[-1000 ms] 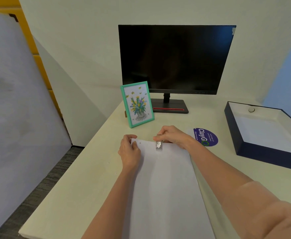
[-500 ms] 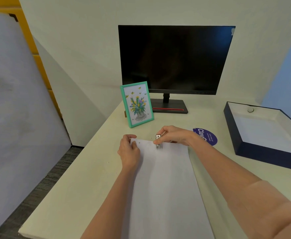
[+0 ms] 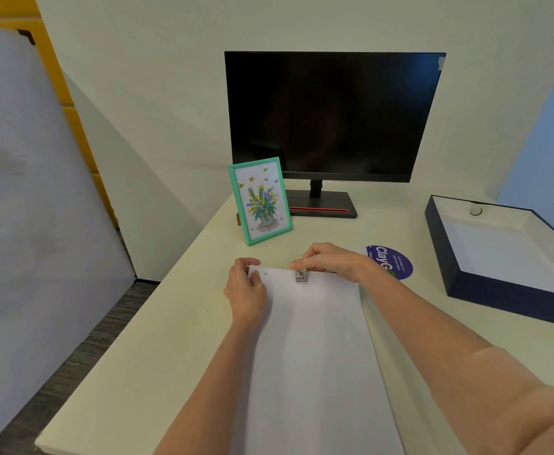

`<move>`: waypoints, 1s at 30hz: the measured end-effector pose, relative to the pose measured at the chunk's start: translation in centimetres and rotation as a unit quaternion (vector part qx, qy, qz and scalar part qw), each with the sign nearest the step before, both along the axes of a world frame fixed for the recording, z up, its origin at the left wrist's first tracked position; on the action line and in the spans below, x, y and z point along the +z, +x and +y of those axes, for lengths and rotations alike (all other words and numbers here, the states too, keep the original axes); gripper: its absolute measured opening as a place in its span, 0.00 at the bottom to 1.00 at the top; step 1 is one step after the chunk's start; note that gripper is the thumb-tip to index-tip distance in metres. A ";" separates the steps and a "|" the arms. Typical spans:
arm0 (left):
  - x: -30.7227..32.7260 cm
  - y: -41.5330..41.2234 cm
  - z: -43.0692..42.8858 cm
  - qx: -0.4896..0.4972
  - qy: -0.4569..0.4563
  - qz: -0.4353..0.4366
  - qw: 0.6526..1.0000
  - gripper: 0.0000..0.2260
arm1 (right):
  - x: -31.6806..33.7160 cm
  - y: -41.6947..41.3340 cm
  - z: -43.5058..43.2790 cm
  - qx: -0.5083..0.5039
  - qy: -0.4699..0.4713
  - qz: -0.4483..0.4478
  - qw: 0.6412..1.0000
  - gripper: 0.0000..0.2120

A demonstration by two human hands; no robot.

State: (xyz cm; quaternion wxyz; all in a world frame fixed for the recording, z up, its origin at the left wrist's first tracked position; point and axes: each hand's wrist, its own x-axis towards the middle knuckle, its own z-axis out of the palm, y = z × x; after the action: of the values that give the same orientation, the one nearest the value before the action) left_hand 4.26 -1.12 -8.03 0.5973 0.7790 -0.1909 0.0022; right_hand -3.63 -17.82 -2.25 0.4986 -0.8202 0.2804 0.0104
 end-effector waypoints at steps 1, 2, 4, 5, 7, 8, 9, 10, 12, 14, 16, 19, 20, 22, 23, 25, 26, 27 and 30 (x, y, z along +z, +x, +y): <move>0.0 0.0 0.0 0.000 0.000 0.000 1.000 0.12 | 0.0 0.0 0.0 0.002 0.000 0.002 1.000 0.24; -0.1 0.1 0.0 0.000 0.000 0.000 1.000 0.12 | 0.0 -0.1 0.0 0.010 0.002 0.008 1.000 0.25; -0.1 0.1 -0.1 0.001 0.000 0.000 1.000 0.12 | 0.0 -0.2 0.0 0.024 0.010 0.018 0.999 0.25; -0.1 0.1 -0.1 0.001 0.000 0.000 1.000 0.12 | -0.1 -0.2 0.0 0.023 0.013 0.020 0.999 0.25; -0.1 0.0 -0.1 0.000 -0.001 0.001 1.000 0.12 | -0.2 -0.2 0.0 0.008 0.013 0.012 1.000 0.26; -0.1 0.1 -0.1 -0.001 -0.002 0.000 1.000 0.12 | -0.3 -0.2 0.0 0.002 0.011 0.009 1.000 0.27; -0.1 0.1 -0.1 -0.001 -0.001 -0.001 1.000 0.12 | -0.3 -0.1 -0.1 -0.001 0.010 0.008 1.000 0.27; -0.1 0.1 -0.1 -0.001 0.000 -0.001 1.000 0.12 | -0.2 -0.2 0.0 0.000 0.010 0.009 1.000 0.26; -0.2 0.1 -0.1 -0.002 0.000 0.003 1.000 0.12 | 0.0 -0.3 0.0 0.002 0.015 0.009 1.000 0.24; -0.1 0.1 -0.1 -0.004 -0.003 0.007 1.000 0.12 | 0.0 -0.5 -0.2 -0.002 0.019 0.009 1.000 0.23; -0.2 0.1 -0.1 -0.005 -0.004 0.006 1.000 0.12 | -0.1 -0.7 -0.4 -0.008 0.014 0.012 1.000 0.23; -0.2 0.2 -0.1 -0.005 -0.002 0.010 1.000 0.12 | 0.0 -1.1 -0.6 -0.006 0.018 0.015 1.000 0.25; -0.2 0.2 -0.1 -0.005 -0.004 0.012 1.000 0.12 | 0.1 -1.4 -0.7 -0.007 0.023 0.014 1.000 0.25; -0.2 0.1 0.0 -0.005 -0.005 0.013 1.000 0.12 | 0.2 -1.8 -1.0 -0.015 0.035 0.015 0.999 0.24; -0.1 0.1 0.0 -0.005 -0.005 0.013 1.000 0.12 | 0.2 -2.1 -1.3 -0.020 0.039 0.013 0.999 0.23; -0.1 0.1 -0.1 -0.004 -0.004 0.014 1.000 0.12 | 0.1 -2.7 -1.8 -0.032 0.041 0.008 0.999 0.21; -0.1 0.1 -0.1 -0.004 -0.002 0.015 1.000 0.12 | 0.1 -3.1 -2.0 -0.036 0.043 0.007 0.998 0.22; -0.1 0.1 -0.1 -0.004 0.000 0.015 1.000 0.12 | 0.1 -3.4 -2.1 -0.038 0.047 0.005 0.998 0.22; -0.1 0.0 -0.1 -0.005 -0.002 0.023 1.000 0.13 | 0.0 -4.0 -2.3 -0.048 0.053 -0.004 0.997 0.24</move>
State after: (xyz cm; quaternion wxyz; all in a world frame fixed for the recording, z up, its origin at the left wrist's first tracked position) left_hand 4.30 -1.20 -8.11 0.6028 0.7769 -0.1808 -0.0180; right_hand -7.64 -20.12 -2.21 0.5423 -0.7781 0.3170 -0.0018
